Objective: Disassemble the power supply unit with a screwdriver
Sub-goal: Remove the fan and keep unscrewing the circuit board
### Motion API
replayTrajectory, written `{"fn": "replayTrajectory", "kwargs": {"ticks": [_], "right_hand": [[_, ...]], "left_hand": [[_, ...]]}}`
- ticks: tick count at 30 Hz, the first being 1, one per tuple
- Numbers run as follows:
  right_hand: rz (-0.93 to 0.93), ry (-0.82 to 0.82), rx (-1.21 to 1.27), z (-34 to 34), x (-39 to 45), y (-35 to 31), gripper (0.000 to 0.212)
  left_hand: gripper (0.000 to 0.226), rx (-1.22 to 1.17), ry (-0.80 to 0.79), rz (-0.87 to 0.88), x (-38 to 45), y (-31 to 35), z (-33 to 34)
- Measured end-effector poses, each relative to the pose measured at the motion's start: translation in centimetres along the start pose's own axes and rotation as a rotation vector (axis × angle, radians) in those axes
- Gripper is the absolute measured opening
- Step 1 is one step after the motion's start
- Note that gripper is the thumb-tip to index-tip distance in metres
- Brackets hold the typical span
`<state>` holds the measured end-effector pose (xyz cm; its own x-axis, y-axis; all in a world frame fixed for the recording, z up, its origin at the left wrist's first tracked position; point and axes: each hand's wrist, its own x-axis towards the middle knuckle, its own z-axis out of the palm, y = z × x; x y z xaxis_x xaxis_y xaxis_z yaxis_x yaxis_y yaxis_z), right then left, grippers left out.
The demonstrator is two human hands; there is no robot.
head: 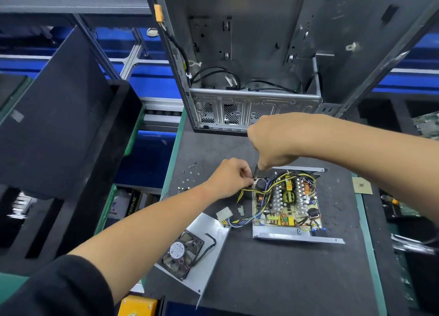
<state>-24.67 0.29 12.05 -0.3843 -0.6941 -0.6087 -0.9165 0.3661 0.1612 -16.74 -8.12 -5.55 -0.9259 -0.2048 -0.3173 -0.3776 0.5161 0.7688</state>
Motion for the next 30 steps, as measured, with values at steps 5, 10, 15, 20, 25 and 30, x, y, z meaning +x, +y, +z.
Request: {"fn": "replayTrajectory", "kwargs": {"ticks": [5,10,15,20,25,30], "right_hand": [[0.005,-0.028,-0.019,-0.1,0.1,0.0,0.022],[0.001,-0.038,0.004,-0.2,0.4,0.1,0.025],[0.003,-0.028,0.007,-0.2,0.4,0.0,0.026],[0.011,-0.037,-0.011,-0.4,0.2,0.0,0.024],[0.016,-0.038,-0.006,-0.4,0.2,0.0,0.024],[0.004,-0.055,0.013,-0.6,0.4,0.3,0.023]], "left_hand": [[0.004,0.096,0.048,0.115,-0.5,-0.1,-0.2],[0.012,0.045,0.125,0.151,-0.7,-0.6,-0.4],[0.042,-0.083,0.125,0.212,-0.4,0.3,-1.1],[0.063,-0.05,-0.015,0.303,-0.2,2.2,-2.3],[0.045,-0.068,-0.027,0.319,0.2,2.8,-2.8],[0.016,-0.103,-0.082,0.29,0.8,3.8,-4.0]]}}
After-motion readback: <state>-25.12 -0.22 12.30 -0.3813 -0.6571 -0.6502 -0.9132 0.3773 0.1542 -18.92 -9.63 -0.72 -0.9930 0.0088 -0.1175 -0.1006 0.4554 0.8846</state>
